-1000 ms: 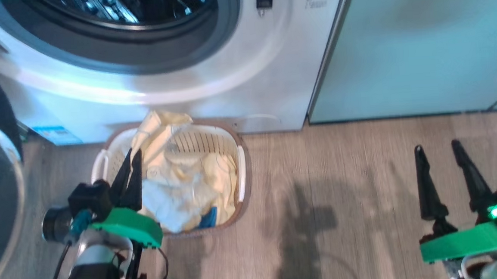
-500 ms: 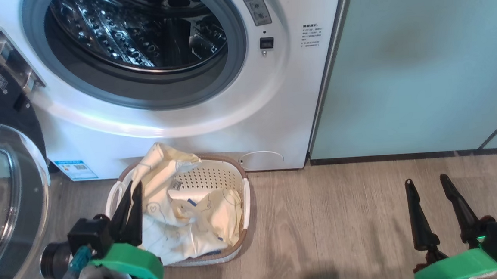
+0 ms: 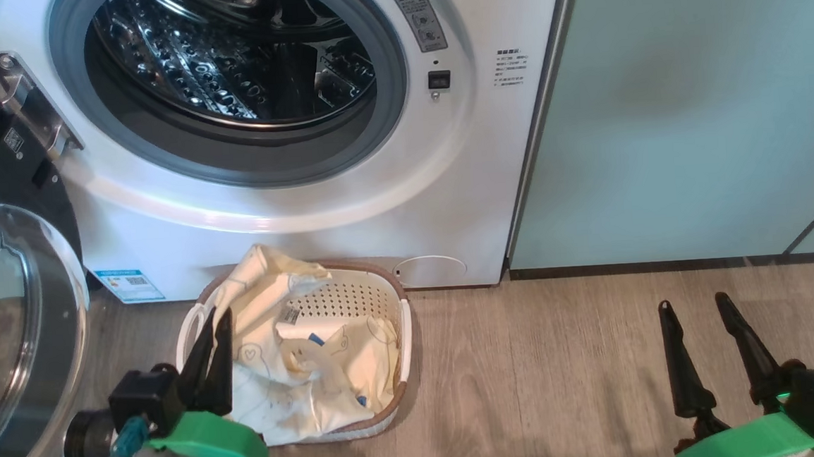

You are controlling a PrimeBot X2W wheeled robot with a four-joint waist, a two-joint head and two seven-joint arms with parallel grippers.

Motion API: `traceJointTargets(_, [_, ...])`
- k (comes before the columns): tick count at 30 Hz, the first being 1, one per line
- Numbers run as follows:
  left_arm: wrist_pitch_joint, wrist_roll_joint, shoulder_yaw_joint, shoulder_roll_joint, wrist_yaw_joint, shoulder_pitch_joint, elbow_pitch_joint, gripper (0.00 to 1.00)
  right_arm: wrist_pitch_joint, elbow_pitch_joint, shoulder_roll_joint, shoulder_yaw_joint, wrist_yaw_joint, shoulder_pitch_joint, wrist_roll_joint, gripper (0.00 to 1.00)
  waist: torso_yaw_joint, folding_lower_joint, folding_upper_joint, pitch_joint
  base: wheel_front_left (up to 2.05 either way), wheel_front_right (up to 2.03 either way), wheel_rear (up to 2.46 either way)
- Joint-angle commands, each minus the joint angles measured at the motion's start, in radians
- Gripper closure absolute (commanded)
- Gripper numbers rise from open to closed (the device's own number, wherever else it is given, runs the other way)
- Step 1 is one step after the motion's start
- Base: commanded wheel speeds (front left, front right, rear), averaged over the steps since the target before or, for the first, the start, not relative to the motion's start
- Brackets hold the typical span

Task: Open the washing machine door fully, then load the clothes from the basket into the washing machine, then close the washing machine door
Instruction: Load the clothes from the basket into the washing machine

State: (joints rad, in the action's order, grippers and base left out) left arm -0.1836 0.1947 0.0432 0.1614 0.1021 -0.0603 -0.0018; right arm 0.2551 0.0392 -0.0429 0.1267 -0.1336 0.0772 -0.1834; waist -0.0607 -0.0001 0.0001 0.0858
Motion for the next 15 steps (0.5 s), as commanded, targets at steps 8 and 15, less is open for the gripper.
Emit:
traceJointTargets(8, [-0.002,0.01,-0.034,0.02,0.014,0.025,-0.045,1.0,0.007,-0.03,-0.007,0.021,0.003,-0.016,-0.004,0.0,-0.004,0.0001,-0.0001,0.001,0.0,0.0,0.0])
traceJointTargets(15, [-0.005,0.016,-0.03,0.02,0.017,0.034,-0.039,1.0,0.007,-0.033,-0.007,0.022,0.003,-0.017,-0.005,0.0,-0.005,0.0001,-0.0001,0.007,0.0,0.0,0.0])
